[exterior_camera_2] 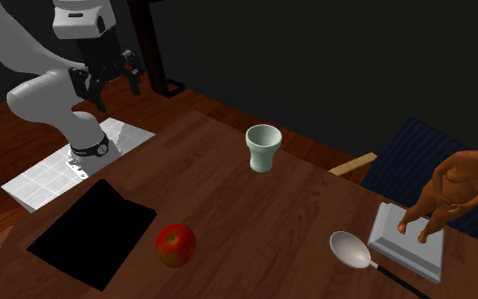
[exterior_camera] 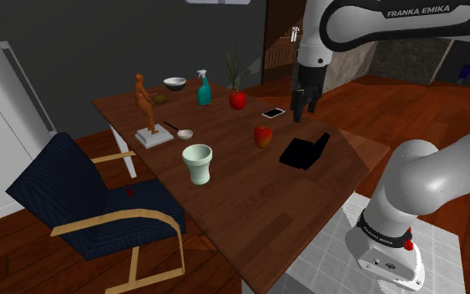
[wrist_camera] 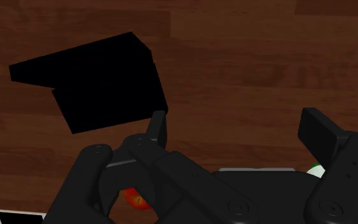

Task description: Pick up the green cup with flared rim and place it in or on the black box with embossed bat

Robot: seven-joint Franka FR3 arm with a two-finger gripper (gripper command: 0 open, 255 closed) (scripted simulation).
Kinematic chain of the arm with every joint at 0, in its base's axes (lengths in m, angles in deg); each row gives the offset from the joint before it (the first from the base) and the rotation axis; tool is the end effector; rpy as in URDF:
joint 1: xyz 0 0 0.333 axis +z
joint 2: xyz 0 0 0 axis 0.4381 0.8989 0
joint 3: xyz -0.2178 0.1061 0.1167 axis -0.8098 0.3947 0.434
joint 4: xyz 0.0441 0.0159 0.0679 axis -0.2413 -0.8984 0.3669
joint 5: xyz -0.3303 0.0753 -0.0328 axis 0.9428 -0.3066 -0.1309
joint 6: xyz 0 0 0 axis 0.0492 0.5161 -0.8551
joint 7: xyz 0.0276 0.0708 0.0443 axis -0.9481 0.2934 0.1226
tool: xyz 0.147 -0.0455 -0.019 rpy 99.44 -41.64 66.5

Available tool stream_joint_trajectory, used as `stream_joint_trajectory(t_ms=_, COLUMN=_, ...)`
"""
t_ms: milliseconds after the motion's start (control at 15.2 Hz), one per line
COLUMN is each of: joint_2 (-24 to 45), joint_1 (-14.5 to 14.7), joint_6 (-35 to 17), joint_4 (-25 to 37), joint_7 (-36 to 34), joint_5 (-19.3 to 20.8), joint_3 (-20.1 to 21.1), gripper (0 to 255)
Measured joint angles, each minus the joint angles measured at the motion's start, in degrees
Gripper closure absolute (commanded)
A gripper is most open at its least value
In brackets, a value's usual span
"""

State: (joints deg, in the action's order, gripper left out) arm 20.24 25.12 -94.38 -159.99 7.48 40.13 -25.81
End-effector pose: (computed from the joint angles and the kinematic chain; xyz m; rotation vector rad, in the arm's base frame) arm 0.2946 -0.0199 0.4734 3.1195 -0.1622 -0.0246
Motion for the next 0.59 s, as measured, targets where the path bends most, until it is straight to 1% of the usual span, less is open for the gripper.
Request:
stream_joint_trajectory(t_ms=66, joint_2=0.00, joint_1=0.00, joint_6=0.00, joint_4=0.00, joint_7=0.00, joint_5=0.00, joint_3=0.00, gripper=0)
stream_joint_trajectory(t_ms=198, joint_2=2.46, joint_1=0.39, joint_6=-2.04, joint_4=0.41, joint_7=-0.53, joint_5=-0.71, joint_3=0.33, gripper=0)
stream_joint_trajectory(t_ms=396, joint_2=7.95, joint_1=1.18, joint_6=-5.96, joint_4=2.07, joint_7=-1.42, joint_5=-2.14, joint_3=0.90, gripper=0)
stream_joint_trajectory(t_ms=462, joint_2=9.38, joint_1=1.55, joint_6=-7.73, joint_4=1.70, joint_7=-1.94, joint_5=-2.74, joint_3=1.30, gripper=0)
stream_joint_trajectory(t_ms=594, joint_2=13.36, joint_1=2.10, joint_6=-10.20, joint_4=3.35, joint_7=-2.50, joint_5=-3.74, joint_3=1.72, gripper=0)
